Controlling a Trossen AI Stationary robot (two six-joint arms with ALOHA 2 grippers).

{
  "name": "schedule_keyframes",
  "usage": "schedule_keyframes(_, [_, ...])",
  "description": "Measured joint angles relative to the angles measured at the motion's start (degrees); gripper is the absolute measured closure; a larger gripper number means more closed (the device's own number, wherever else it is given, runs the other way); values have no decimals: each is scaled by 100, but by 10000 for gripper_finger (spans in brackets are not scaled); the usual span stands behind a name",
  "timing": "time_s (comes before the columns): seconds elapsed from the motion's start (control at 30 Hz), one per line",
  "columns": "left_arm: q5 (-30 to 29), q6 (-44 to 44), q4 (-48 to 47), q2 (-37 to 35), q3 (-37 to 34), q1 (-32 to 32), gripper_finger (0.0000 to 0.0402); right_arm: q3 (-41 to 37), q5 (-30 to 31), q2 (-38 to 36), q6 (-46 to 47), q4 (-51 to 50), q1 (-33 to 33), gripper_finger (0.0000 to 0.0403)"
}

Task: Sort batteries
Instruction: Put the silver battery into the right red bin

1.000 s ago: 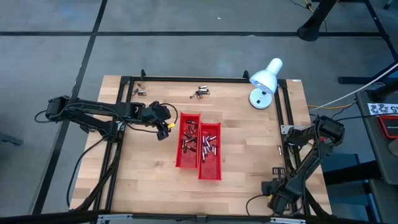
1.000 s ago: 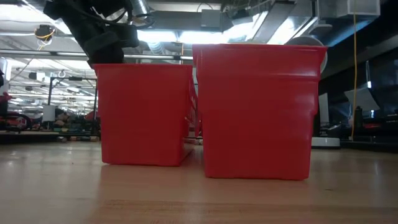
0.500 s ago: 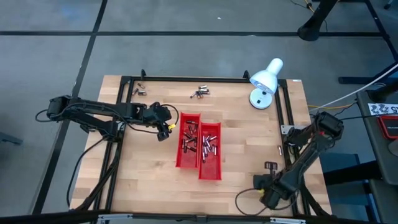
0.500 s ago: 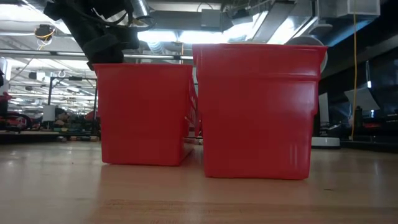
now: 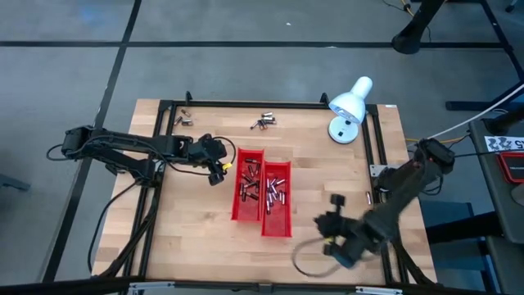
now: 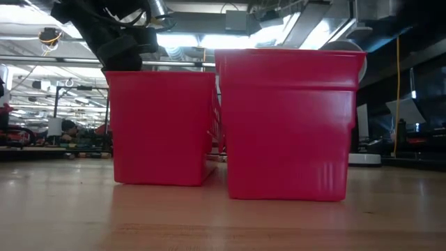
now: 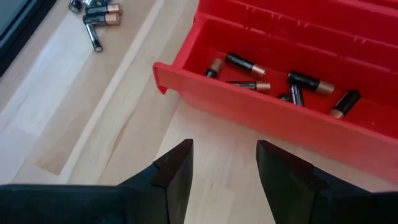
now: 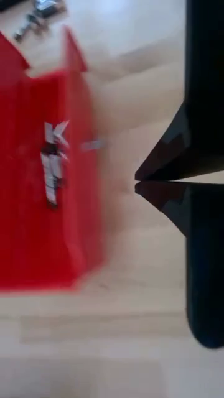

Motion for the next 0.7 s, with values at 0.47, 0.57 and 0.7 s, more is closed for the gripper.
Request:
schedule_keyframes(0.47, [4, 112, -288, 0, 0, 0, 235, -108, -876, -7, -1263, -639, -1875, 388])
schedule_keyframes(0.57, [4, 128, -285, 0, 0, 0, 235, -442, -1072, -98, 38, -1895, -1670, 387])
schedule_keyframes(0.7, [4, 212, -277, 0, 0, 0, 235, -1052, -1970, -469, 1628, -2472, -1132, 387])
